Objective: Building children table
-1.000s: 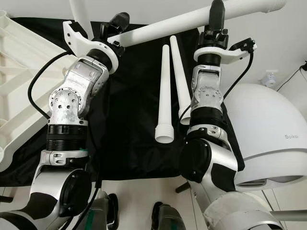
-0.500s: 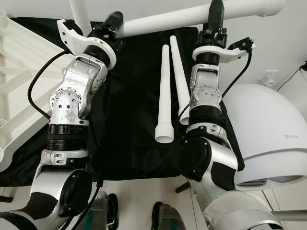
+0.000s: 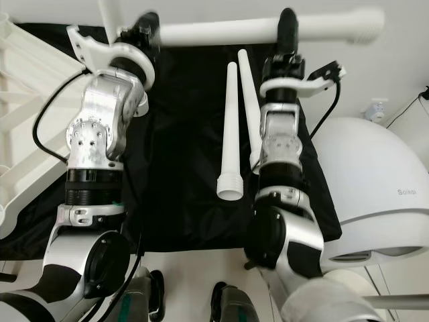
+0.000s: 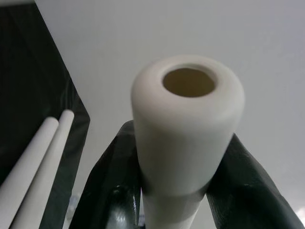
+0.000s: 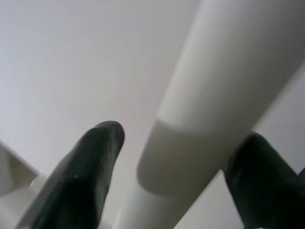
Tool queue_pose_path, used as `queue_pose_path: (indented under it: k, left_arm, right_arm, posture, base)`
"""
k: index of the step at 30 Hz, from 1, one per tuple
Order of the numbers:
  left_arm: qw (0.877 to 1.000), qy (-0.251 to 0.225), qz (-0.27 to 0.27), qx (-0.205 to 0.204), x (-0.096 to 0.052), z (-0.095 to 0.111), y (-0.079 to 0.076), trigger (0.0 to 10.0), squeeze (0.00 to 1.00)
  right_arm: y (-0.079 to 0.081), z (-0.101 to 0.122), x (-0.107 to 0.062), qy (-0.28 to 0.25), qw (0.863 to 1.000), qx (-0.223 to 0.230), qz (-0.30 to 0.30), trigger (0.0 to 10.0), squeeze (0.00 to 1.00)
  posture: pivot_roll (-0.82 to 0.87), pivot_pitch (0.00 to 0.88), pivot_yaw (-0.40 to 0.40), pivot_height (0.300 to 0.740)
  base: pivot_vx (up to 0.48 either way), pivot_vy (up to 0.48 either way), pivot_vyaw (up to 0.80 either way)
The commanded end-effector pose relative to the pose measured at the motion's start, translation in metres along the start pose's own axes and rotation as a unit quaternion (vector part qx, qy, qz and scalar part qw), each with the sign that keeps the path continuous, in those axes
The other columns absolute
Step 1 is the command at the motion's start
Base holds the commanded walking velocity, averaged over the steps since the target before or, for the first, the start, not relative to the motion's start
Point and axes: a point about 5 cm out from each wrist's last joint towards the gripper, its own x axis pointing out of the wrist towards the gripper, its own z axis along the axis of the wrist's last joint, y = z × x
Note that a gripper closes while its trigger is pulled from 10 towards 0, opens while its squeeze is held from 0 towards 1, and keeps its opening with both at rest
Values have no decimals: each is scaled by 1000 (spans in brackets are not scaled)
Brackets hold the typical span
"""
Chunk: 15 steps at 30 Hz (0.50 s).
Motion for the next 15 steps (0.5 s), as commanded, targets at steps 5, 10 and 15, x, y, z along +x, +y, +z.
queue_pose_path:
  k: [5,10,15]
  left_arm:
    - [993,50,3,-108,-2,-50,-5,10000,0]
    - [995,44,-3,-95,1,-44,-6,10000,0]
    - [995,34,-20,-90,6,-33,-10,10000,0]
  right_arm:
    - [12,-13,-9,57,997,21,56,10000,1000]
    - [15,-20,-22,98,993,8,61,10000,1000]
    - [15,-23,-34,136,989,-3,58,10000,1000]
  posture:
    - [80,138,-48,740]
    - [78,136,-52,740]
    - [76,135,-54,740]
  base:
    - [0,0,0]
    - [0,0,0]
    - [0,0,0]
